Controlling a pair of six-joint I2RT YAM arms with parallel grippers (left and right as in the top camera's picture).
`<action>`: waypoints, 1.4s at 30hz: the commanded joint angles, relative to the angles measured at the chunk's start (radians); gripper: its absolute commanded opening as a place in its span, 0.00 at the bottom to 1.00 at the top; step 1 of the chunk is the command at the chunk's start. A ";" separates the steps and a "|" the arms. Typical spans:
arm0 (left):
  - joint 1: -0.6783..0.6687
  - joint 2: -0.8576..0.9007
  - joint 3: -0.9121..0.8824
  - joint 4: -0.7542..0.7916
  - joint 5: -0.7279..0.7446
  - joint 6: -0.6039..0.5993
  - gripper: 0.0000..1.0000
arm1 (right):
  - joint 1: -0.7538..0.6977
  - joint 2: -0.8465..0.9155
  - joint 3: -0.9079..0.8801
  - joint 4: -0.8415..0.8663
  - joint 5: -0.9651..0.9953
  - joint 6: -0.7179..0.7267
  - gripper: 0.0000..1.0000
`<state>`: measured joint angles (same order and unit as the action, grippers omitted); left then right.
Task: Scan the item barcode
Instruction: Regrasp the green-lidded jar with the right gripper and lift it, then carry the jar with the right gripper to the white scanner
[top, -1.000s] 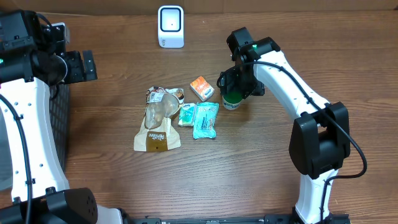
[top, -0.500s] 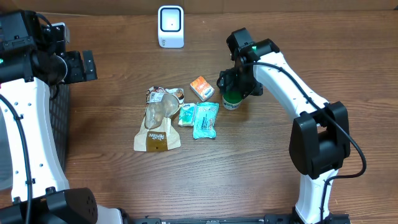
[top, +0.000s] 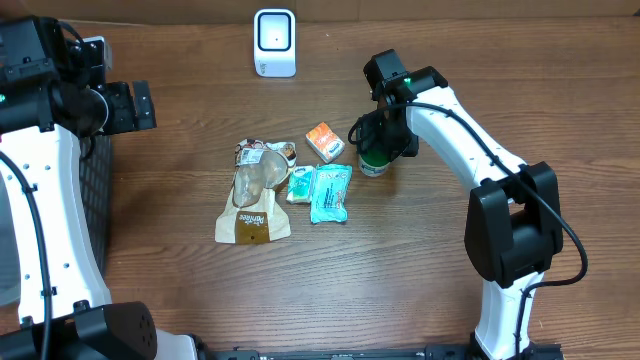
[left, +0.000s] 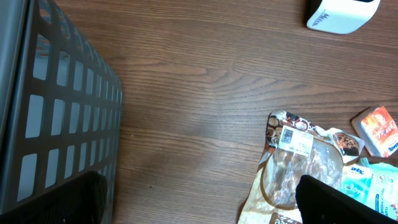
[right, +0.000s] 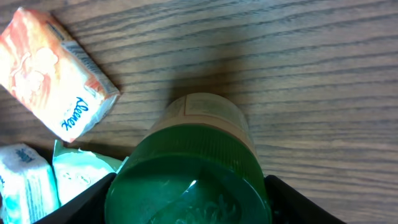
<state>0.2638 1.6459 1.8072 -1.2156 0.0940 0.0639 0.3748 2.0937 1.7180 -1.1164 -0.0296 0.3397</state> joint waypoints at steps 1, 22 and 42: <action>0.004 0.003 0.013 0.000 0.000 0.026 1.00 | 0.004 -0.005 -0.006 0.002 0.002 0.000 0.60; 0.004 0.003 0.013 0.000 0.000 0.026 1.00 | 0.003 -0.064 0.180 -0.035 -0.428 -0.496 0.42; 0.004 0.003 0.013 0.000 0.000 0.026 1.00 | -0.007 -0.154 0.216 -0.040 -0.829 -0.666 0.42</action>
<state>0.2638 1.6459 1.8072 -1.2156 0.0937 0.0639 0.3744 1.9896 1.8870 -1.1683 -0.8333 -0.3752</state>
